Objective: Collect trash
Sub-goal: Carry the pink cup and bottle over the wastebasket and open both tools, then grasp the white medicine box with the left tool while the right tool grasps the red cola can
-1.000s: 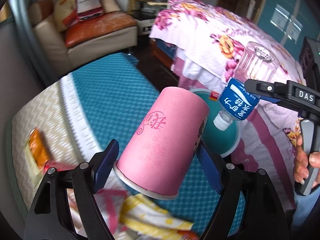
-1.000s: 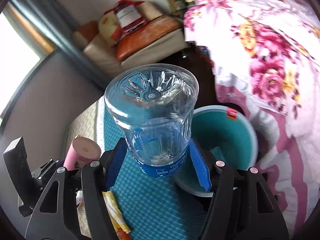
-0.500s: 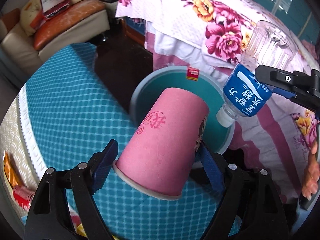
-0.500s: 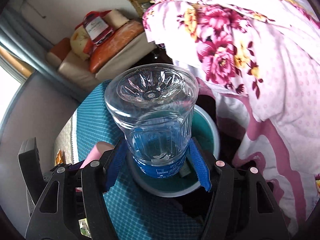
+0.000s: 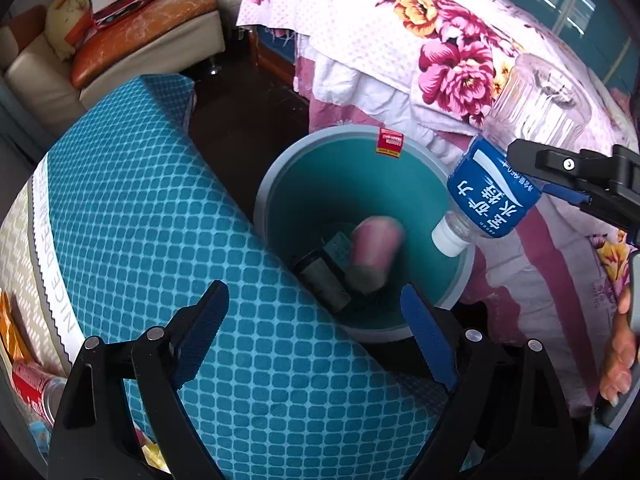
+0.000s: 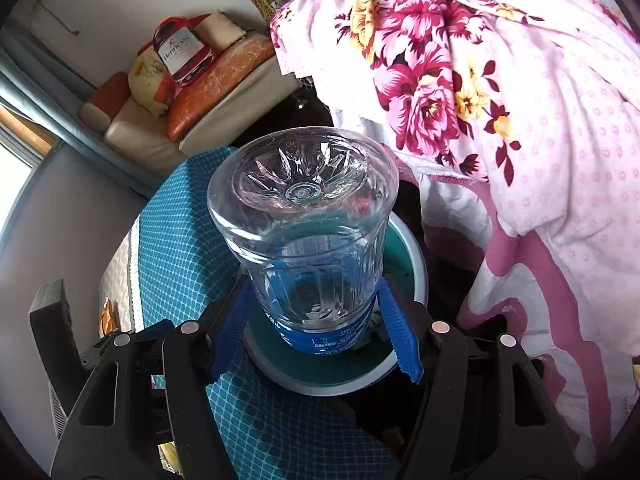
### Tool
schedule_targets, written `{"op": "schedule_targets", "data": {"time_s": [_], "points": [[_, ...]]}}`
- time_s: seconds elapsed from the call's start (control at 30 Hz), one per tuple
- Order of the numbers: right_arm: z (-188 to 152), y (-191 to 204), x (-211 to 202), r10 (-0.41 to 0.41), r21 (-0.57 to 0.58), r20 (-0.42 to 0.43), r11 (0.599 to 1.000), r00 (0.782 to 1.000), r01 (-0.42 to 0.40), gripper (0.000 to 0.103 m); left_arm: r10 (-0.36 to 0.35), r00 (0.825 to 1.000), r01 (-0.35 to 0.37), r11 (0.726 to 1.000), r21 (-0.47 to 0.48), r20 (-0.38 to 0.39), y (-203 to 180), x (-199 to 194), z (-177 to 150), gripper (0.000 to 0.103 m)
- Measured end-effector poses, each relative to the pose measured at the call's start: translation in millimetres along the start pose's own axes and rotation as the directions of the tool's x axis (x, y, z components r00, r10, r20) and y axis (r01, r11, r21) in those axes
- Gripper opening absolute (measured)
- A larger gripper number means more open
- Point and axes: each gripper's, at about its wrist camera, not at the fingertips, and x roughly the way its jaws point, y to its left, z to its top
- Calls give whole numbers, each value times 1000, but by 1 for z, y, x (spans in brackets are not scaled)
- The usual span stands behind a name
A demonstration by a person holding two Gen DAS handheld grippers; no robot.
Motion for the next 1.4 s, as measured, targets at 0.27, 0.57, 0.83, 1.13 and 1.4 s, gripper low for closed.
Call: {"op": "schedule_targets", "data": {"time_s": [0.27, 0.57, 0.83, 1.13, 1.4], "points": [[-4, 3, 11, -37, -7, -33, 999, 999, 37, 61, -19, 999, 21, 998, -51, 33, 18, -18, -18, 92], [-18, 8, 25, -52, 6, -105, 999, 993, 53, 62, -45, 998, 49, 995, -89, 38, 34, -29, -35, 93], [-27, 29, 18, -52, -20, -110, 999, 993, 50, 73, -61, 996, 68, 992, -109, 66, 47, -48, -49, 93], [-41, 70, 12, -48, -84, -138, 996, 989, 36, 76, -31, 995, 44, 990, -132, 100, 75, -82, -84, 93], [-61, 122, 17, -62, -198, -178, 980, 982, 27, 81, 3, 995, 12, 989, -151, 99, 118, -117, -130, 93]]}}
